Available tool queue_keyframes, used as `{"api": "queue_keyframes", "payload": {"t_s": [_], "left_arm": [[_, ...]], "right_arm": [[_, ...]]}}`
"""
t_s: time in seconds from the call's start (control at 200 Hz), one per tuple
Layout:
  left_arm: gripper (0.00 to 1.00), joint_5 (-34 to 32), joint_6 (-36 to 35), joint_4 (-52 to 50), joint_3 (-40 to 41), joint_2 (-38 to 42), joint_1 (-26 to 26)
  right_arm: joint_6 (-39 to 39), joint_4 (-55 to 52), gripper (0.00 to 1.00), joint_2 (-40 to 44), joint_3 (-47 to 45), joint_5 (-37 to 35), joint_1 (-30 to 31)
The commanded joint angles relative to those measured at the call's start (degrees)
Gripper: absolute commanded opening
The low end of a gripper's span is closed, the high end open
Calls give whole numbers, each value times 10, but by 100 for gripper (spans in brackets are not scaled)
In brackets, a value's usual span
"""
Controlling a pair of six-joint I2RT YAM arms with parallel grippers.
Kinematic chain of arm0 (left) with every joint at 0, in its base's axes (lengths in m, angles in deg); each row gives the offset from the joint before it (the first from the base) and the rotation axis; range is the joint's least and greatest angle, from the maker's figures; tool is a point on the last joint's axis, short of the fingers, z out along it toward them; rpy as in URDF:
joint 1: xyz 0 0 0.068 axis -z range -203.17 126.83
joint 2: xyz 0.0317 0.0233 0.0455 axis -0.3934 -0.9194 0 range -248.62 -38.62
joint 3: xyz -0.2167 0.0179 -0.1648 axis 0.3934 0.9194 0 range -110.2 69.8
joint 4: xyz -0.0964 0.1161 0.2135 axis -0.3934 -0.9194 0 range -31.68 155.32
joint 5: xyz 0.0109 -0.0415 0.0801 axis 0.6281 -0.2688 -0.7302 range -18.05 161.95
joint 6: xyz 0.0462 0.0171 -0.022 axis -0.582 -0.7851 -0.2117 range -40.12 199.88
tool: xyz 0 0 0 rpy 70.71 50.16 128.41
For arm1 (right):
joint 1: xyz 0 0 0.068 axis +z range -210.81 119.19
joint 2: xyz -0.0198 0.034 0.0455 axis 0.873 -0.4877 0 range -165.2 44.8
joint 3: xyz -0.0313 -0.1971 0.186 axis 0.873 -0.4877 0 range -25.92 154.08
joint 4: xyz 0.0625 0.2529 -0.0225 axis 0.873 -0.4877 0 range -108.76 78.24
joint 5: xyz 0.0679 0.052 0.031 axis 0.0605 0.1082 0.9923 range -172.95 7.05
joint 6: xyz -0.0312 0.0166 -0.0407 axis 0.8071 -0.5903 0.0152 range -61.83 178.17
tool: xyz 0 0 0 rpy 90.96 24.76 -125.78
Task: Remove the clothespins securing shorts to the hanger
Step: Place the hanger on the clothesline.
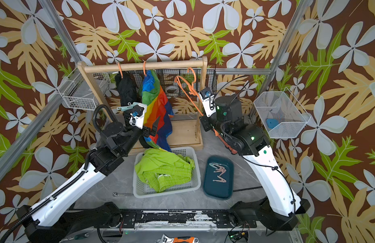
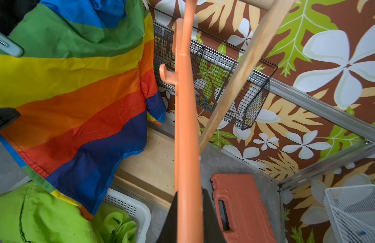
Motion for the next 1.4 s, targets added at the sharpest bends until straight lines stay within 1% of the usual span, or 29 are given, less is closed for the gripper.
{"api": "queue_keyframes", "payload": {"t_s": [0.0, 0.085, 0.19, 0.285, 0.38, 0.49, 0.656, 0.711, 0.816, 0.941, 1.131, 1.146, 1.166, 1.206, 1.246, 1.261, 1.311, 1.356, 1.396], "left_arm": [[100, 0, 33, 35, 24, 22, -10], [100, 10, 42, 83, 66, 55, -14], [100, 6, 36, 118, 96, 86, -14], [100, 17, 31, 157, 130, 121, -14], [100, 14, 32, 168, 138, 141, -14], [100, -25, 36, 198, 156, 158, -14], [100, -119, 27, 263, 194, 176, -14], [100, -154, 17, 285, 206, 180, -14], [100, -191, 0, 314, 221, 185, -14], [100, -214, -13, 333, 230, 187, -14], [100, -219, -20, 334, 228, 180, -14], [100, -221, -20, 331, 227, 178, -14], [100, -222, -20, 330, 225, 176, -14], [100, -225, -20, 326, 222, 173, -14], [100, -228, -19, 322, 220, 168, -14], [100, -228, -20, 320, 219, 167, -14], [100, -231, -19, 314, 214, 161, -14], [100, -232, -18, 305, 207, 153, -14], [100, -234, -18, 293, 199, 145, -14]], "right_arm": [[9, 72, 0, -25, 15, 45, -8], [10, 87, 0, -50, 32, 52, -8], [14, 100, 0, -78, 50, 54, -12], [13, 117, 0, -97, 56, 67, -29], [8, 126, 0, -119, 73, 86, -50], [9, 124, 0, -150, 105, 108, -76], [8, 114, 0, -200, 160, 132, -104], [7, 114, 0, -213, 168, 139, -110], [3, 117, 0, -223, 160, 146, -114], [-3, 124, 0, -223, 136, 150, -114], [-8, 146, 0, -206, 84, 152, -114], [-9, 146, 4, -204, 81, 152, -114], [-9, 146, 12, -202, 78, 152, -114], [-8, 147, 38, -194, 68, 152, -114], [-7, 154, 57, -179, 51, 153, -114], [-6, 158, 62, -171, 42, 153, -115], [-6, 179, 74, -142, 2, 149, -114], [-6, 190, 79, -113, -27, 146, -114], [-6, 196, 80, -89, -50, 143, -115]]}}
